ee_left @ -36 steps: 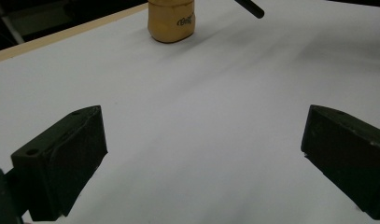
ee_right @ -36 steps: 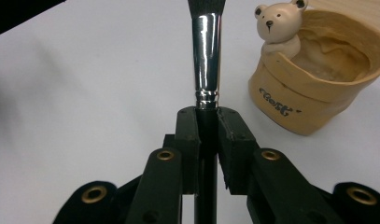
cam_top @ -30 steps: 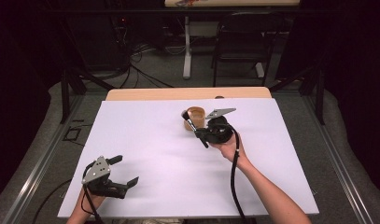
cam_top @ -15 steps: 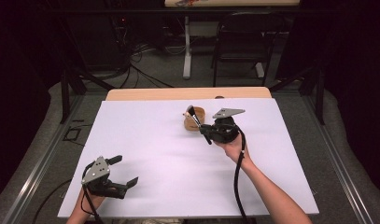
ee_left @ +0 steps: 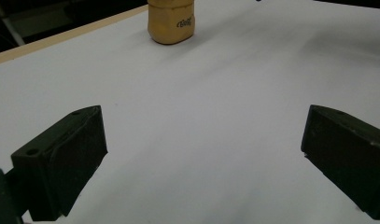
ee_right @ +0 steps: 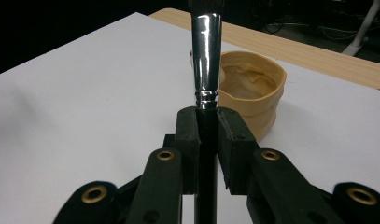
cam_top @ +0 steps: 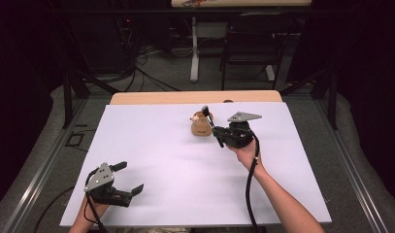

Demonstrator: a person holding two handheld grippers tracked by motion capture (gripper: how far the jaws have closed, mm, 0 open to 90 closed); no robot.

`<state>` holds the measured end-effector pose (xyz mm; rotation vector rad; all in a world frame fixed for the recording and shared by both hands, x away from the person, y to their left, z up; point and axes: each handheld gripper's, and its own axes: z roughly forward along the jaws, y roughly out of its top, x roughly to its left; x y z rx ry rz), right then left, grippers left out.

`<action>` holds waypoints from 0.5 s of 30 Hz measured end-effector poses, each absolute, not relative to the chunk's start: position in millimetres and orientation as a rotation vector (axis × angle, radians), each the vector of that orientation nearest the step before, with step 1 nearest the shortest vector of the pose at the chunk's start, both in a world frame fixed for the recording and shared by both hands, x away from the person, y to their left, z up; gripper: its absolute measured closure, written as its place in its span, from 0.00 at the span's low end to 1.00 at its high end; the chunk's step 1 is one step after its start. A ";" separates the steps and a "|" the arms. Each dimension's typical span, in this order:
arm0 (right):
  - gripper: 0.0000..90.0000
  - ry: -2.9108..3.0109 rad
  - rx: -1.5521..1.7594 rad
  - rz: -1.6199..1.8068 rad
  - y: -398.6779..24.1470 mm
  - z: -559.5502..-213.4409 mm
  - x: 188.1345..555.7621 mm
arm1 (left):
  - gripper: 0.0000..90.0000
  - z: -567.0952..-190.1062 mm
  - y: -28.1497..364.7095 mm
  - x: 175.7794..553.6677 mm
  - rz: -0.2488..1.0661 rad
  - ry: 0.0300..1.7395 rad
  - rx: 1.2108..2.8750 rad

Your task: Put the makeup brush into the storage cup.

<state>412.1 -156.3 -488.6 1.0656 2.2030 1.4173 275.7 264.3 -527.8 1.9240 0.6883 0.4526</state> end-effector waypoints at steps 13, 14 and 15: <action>0.88 2.162 1.062 1.433 -159.5 -488.2 413.3 | 0.00 -528.0 263.9 276.2 0.450 0.687 1.925; 0.88 2.159 1.061 1.429 -159.3 -488.1 413.2 | 0.00 -528.1 263.8 276.3 0.449 0.688 1.926; 0.88 2.155 1.060 1.434 -159.4 -488.1 413.4 | 0.00 -528.1 263.7 276.4 0.449 0.688 1.926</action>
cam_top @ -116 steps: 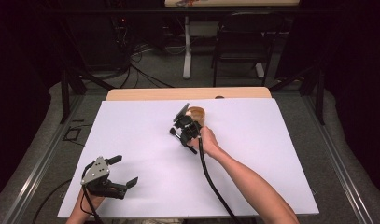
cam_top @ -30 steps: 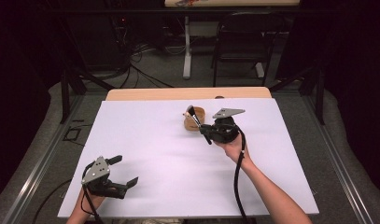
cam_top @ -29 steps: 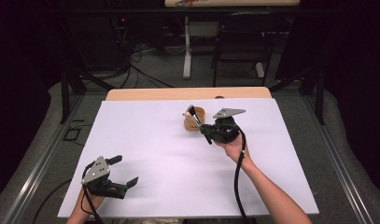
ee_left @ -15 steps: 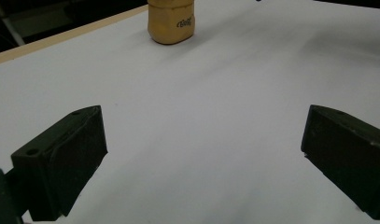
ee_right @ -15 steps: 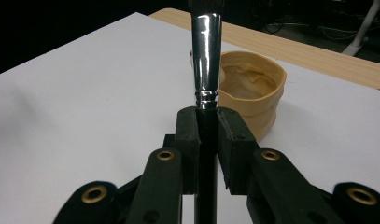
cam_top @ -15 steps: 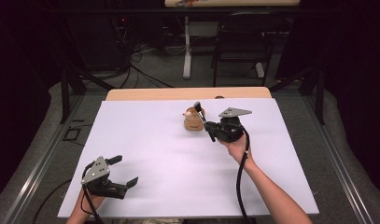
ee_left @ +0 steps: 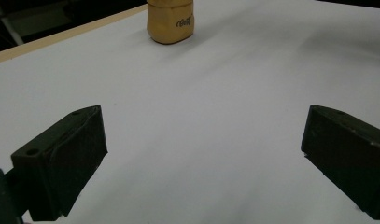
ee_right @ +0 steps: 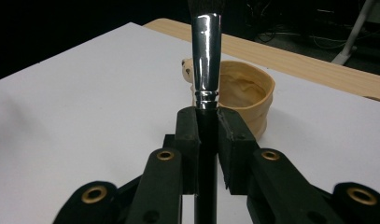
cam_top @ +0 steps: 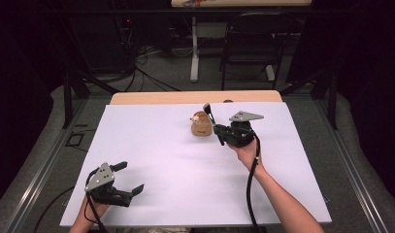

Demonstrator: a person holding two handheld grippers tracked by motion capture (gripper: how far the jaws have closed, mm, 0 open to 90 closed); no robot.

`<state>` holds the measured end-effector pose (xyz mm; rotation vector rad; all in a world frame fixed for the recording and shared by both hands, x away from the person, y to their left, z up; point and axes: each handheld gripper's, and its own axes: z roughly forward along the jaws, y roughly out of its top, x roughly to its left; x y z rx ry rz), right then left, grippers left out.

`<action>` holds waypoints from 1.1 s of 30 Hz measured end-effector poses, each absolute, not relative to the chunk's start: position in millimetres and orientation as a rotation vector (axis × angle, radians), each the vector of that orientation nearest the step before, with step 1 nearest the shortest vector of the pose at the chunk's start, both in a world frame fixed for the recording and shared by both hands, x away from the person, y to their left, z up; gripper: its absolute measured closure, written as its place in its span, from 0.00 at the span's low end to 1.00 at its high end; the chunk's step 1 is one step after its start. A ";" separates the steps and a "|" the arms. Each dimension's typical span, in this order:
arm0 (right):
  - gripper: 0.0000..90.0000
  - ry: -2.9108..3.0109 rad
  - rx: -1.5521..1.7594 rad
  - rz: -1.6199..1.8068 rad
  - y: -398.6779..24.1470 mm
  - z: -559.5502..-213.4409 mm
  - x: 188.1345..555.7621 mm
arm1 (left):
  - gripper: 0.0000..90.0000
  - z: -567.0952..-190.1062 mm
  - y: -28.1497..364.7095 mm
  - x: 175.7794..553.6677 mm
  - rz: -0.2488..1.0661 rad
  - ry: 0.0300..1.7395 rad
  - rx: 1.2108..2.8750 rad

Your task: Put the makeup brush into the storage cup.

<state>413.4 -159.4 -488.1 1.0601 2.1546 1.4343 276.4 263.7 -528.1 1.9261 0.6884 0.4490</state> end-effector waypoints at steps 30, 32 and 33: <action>0.88 2.059 1.026 1.452 -152.7 -482.4 417.0 | 0.00 -527.9 263.8 276.1 0.453 0.689 1.927; 0.88 2.060 1.029 1.446 -151.7 -482.1 417.1 | 0.00 -527.9 263.9 276.1 0.454 0.689 1.926; 0.88 2.061 1.028 1.443 -151.8 -481.7 417.2 | 0.00 -527.9 264.0 276.1 0.454 0.690 1.926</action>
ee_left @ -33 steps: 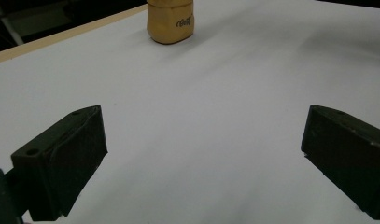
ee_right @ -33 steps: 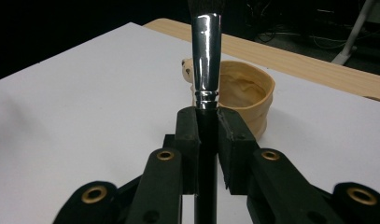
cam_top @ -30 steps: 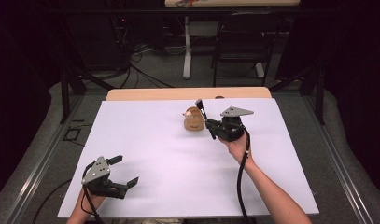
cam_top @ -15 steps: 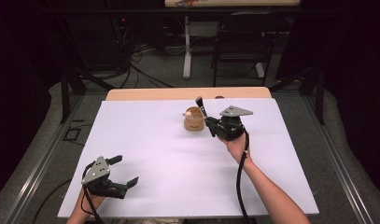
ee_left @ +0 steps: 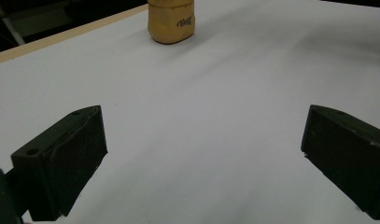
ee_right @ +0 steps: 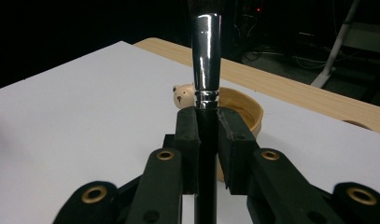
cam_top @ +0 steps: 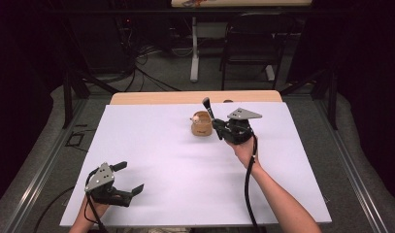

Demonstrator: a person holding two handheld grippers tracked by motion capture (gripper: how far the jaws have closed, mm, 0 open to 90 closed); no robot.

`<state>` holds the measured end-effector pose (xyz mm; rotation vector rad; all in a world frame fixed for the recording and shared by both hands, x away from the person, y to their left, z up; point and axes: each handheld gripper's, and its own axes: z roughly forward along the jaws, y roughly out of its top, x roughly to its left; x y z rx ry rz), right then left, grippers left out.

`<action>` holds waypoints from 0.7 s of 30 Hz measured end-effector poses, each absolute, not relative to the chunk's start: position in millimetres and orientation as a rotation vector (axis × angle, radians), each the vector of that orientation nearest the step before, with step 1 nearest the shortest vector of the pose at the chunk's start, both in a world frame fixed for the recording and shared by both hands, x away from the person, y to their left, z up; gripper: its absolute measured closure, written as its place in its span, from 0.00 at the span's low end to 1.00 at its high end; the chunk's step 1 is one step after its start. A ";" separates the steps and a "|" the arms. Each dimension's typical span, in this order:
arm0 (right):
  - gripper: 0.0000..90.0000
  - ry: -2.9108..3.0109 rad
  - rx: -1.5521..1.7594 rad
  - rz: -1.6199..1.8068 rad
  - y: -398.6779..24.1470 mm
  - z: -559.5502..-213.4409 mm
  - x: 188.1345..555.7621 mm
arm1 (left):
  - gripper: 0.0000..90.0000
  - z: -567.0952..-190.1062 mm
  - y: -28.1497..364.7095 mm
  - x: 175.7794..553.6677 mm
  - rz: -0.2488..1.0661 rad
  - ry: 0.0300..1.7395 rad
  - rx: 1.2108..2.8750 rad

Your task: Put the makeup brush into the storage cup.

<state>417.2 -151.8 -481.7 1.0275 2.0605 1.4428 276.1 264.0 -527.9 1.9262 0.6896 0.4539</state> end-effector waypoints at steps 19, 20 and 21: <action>0.88 1.983 1.024 1.471 -146.7 -466.5 430.8 | 0.00 -528.0 264.0 276.2 0.453 0.689 1.927; 0.88 1.980 1.023 1.473 -146.2 -466.3 431.9 | 0.00 -527.9 264.1 276.1 0.455 0.692 1.928; 0.88 1.976 1.025 1.474 -145.6 -466.0 432.7 | 0.00 -527.9 264.1 276.1 0.455 0.692 1.928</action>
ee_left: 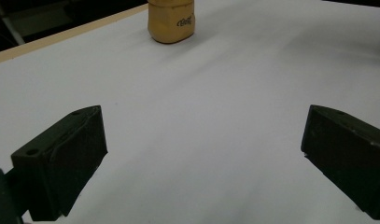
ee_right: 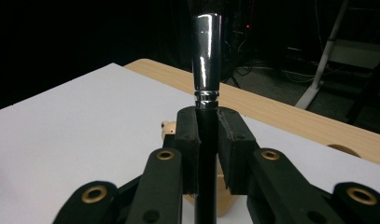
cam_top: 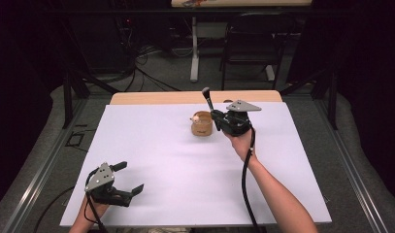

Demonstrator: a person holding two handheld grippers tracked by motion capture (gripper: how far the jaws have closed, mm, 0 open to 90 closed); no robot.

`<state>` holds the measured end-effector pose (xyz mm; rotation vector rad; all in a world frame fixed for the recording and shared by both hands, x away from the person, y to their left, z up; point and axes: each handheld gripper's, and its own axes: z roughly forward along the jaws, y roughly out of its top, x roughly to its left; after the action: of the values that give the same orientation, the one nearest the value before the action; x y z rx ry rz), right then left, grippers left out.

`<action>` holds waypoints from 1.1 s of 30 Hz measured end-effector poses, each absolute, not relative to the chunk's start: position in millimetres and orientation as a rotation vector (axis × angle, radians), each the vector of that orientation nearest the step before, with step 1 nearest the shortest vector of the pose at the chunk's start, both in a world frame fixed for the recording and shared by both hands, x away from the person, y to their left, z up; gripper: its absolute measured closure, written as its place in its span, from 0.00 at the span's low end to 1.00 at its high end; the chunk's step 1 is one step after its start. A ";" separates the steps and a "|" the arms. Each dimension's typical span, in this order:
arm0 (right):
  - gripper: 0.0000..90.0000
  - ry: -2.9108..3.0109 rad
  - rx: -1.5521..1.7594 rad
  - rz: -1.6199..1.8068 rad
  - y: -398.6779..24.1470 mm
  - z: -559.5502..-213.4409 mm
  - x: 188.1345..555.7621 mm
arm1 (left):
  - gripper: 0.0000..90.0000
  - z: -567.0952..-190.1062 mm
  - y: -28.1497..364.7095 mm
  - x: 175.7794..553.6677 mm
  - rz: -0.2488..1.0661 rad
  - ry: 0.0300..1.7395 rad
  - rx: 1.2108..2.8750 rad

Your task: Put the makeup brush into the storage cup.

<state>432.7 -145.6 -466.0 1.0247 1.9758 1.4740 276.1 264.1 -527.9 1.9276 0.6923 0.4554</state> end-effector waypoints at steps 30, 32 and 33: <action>0.88 1.909 1.007 1.502 -134.8 -459.5 459.2 | 0.00 -528.4 264.0 276.5 0.451 0.692 1.926; 0.88 1.908 1.001 1.502 -134.2 -459.9 460.0 | 0.00 -528.4 264.0 276.5 0.451 0.692 1.926; 0.88 1.908 0.996 1.503 -132.8 -461.3 461.5 | 0.00 -528.4 264.1 276.4 0.451 0.693 1.925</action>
<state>461.5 -132.8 -461.3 0.9964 1.9076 1.5029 276.4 264.1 -528.4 1.9254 0.6930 0.4507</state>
